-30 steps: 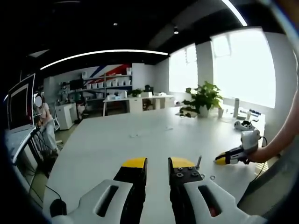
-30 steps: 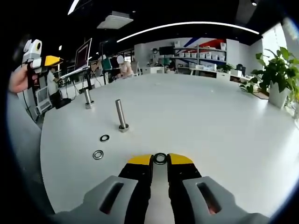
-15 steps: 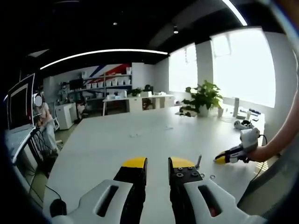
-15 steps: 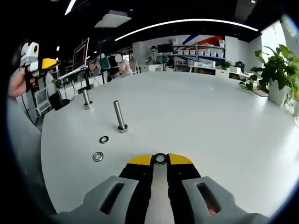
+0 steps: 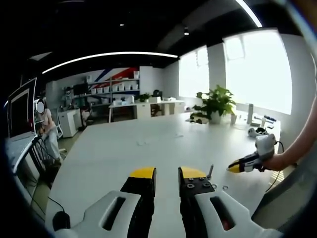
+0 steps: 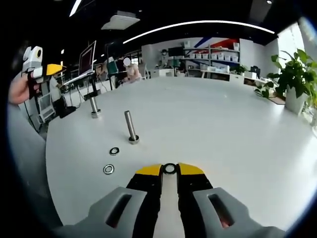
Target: Place the washer onto the threaded stud by aligning its center hole with the stud, sliding it down to the base, and recovering from edge contact or off-axis alignment until the washer reaches the visible bottom stop.
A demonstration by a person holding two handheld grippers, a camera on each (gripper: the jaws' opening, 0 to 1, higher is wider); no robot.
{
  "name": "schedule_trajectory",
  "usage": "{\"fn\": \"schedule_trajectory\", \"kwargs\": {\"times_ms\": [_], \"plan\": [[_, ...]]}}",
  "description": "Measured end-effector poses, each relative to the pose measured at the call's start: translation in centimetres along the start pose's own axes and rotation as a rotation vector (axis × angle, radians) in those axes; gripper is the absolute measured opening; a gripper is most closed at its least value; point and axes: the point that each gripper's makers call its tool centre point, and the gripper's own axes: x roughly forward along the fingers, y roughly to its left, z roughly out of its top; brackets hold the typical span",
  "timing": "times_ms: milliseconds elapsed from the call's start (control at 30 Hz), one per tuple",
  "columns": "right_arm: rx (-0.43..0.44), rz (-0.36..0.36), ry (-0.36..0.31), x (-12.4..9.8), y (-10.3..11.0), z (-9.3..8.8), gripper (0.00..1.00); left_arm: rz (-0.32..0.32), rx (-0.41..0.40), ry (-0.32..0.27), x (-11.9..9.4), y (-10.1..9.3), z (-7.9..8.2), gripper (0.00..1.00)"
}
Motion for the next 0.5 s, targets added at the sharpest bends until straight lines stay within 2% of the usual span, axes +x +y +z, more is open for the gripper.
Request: {"fn": "schedule_trajectory", "kwargs": {"times_ms": [333, 500], "plan": [[-0.023, 0.027, -0.025, 0.4, 1.1, 1.6, 0.13, 0.001, -0.001, 0.000, -0.1, 0.0, 0.1, 0.16], [-0.049, 0.046, -0.053, 0.5, 2.0, 3.3, 0.13, 0.003, -0.002, 0.000, 0.0, 0.1, 0.0, 0.16]]}}
